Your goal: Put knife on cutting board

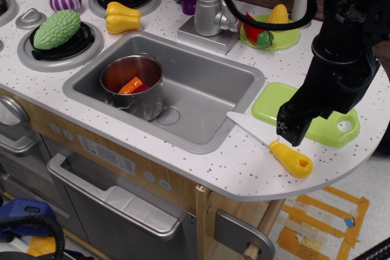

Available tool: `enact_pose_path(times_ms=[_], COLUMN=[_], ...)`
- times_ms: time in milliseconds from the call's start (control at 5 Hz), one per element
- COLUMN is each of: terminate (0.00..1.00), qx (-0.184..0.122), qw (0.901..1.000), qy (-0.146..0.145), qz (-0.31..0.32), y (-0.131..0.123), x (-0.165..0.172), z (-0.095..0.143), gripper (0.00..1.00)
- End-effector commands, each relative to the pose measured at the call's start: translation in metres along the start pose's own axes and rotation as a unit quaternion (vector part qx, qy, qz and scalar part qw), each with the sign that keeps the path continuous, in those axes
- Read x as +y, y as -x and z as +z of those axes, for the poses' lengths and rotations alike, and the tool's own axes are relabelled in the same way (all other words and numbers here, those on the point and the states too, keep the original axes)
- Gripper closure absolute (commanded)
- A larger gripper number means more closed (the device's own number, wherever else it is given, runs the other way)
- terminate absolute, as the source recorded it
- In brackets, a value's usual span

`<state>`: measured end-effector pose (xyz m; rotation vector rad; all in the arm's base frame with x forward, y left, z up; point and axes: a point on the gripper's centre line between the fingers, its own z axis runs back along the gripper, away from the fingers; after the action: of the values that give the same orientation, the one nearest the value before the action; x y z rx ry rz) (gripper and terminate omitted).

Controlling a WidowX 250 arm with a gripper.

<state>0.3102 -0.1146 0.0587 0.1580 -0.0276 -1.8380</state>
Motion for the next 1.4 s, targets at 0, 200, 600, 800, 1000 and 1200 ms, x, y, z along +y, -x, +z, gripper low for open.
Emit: enact_pose_path(times_ms=[0,200,600,800,1000,1200], terminate=[0.0,0.0,0.0,0.0,0.0,0.0], qx=[0.0,-0.002,-0.004,-0.016,-0.019,-0.031], qw=[1.0,1.0,1.0,0.9998,0.9997,0.9993], qy=[0.0,0.002,0.004,0.002,-0.004,-0.007], qz=[0.0,-0.004,0.005,0.011,0.013,0.016], y=[0.0,0.001,0.002,0.005,0.007,0.009], x=[0.0,0.001,-0.005,-0.008,-0.011,-0.012], z=[0.0,-0.007,-0.022,-0.03,-0.039,-0.044], gripper=[0.0,0.0,0.0,0.0,0.0,0.0])
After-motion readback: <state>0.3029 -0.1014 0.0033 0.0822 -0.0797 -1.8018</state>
